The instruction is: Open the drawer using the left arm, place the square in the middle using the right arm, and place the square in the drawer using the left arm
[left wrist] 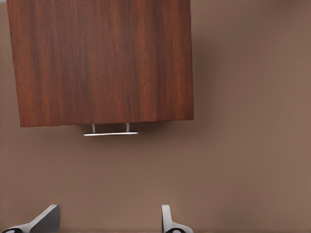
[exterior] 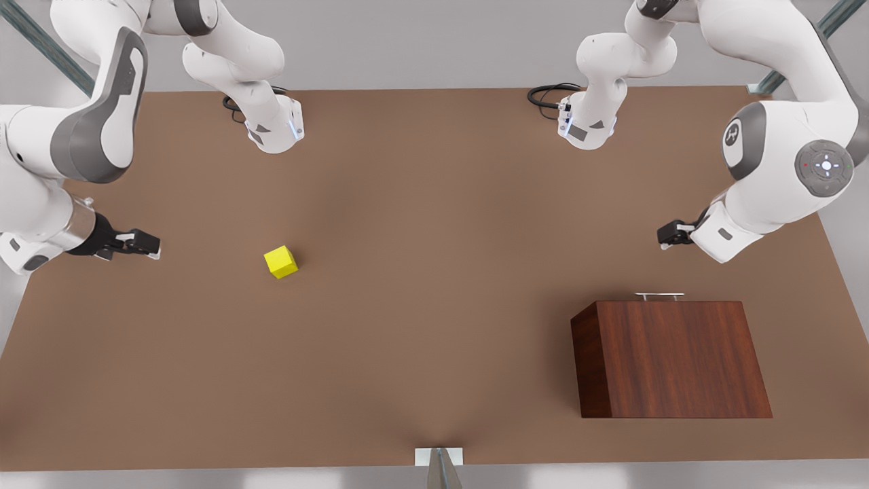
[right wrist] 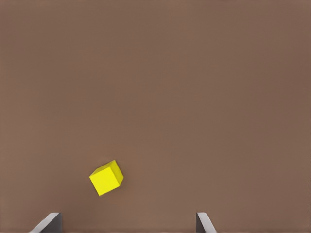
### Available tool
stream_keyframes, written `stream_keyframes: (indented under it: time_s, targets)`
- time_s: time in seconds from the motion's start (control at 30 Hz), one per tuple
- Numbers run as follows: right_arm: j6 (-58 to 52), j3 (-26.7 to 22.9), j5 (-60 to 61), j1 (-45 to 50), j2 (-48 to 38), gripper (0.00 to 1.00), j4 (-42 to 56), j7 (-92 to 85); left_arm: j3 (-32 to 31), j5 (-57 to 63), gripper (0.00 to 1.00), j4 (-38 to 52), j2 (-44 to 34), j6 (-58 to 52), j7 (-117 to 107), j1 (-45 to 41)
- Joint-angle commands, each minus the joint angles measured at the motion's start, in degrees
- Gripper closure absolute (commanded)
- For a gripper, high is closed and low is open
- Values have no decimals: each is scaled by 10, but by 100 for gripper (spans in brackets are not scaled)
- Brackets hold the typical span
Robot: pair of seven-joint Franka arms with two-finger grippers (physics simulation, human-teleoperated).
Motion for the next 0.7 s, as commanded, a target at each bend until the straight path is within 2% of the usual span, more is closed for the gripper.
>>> stream_keyframes:
  time_s: [0.0,0.07,0.17,0.27,0.37,0.47,0.67]
  targets:
    - [0,0,1,1,1,0,-1,0,0,4,0,0,1,0,0,0]
    - [-3,7,-10,2,1,0,-2,2,0,4,0,-4,-3,14,-40,1]
    - [-15,30,17,23,8,0,-46,0,17,-1,0,-176,-98,169,-250,1]
    - [81,38,26,128,4,0,-116,4,34,-11,0,-348,-188,316,-418,0]
    - [134,39,31,193,-9,0,-201,18,40,-13,0,-460,-224,455,-541,1]
    - [258,43,40,190,-29,0,-333,21,41,-14,0,-514,-214,551,-626,2]
    - [374,54,39,142,36,0,-407,-32,62,-15,0,-540,-161,628,-727,3]
